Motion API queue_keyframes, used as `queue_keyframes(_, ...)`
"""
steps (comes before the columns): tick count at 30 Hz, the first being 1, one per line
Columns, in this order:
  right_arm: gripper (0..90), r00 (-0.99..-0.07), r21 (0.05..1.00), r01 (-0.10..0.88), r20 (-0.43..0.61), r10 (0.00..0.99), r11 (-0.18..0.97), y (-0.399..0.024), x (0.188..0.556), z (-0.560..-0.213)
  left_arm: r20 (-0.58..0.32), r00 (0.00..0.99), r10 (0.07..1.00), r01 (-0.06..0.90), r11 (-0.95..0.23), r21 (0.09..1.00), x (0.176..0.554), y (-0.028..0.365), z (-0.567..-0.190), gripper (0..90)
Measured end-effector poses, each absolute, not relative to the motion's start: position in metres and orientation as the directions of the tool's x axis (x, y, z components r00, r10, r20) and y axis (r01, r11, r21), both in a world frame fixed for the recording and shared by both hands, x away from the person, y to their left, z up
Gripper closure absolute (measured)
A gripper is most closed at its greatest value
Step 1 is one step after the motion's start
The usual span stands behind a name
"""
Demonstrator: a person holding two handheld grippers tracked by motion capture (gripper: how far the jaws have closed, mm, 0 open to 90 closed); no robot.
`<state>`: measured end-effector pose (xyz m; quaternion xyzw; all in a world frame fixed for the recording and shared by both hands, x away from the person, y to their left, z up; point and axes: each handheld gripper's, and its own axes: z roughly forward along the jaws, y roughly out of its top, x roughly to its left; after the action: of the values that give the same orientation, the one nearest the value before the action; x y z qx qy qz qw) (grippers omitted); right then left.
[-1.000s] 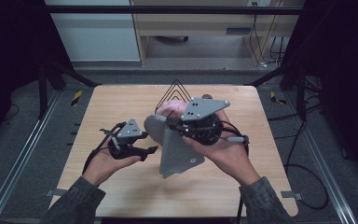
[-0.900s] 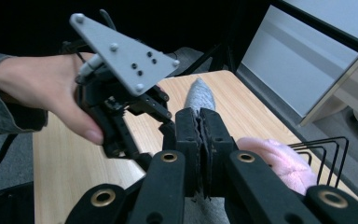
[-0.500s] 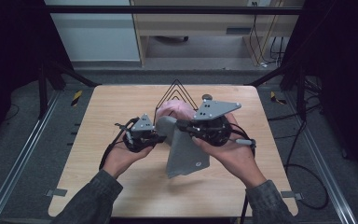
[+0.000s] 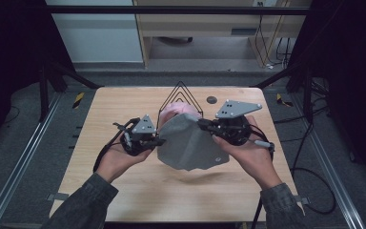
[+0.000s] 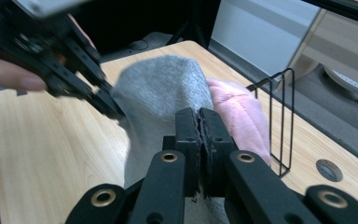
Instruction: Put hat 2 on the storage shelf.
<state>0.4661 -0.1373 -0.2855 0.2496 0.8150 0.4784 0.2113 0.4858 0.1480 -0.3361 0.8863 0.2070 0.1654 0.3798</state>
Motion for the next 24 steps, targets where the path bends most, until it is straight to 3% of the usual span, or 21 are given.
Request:
queue_keyframes(6, 87.5, -0.774, 0.895, 0.197, -0.108, 0.625, 0.399, -0.142, 0.474, -0.274, 0.197, 0.839, 0.508, 0.221, -0.648, 0.729, 0.489, 0.151, -0.305, 87.6)
queue_keyframes(24, 87.5, -0.747, 0.928, 0.161, -0.107, 0.656, 0.335, -0.152, 0.509, -0.210, 0.239, 0.802, 0.548, 0.174, -0.597, 0.783, 0.512, 0.148, -0.221, 87.7)
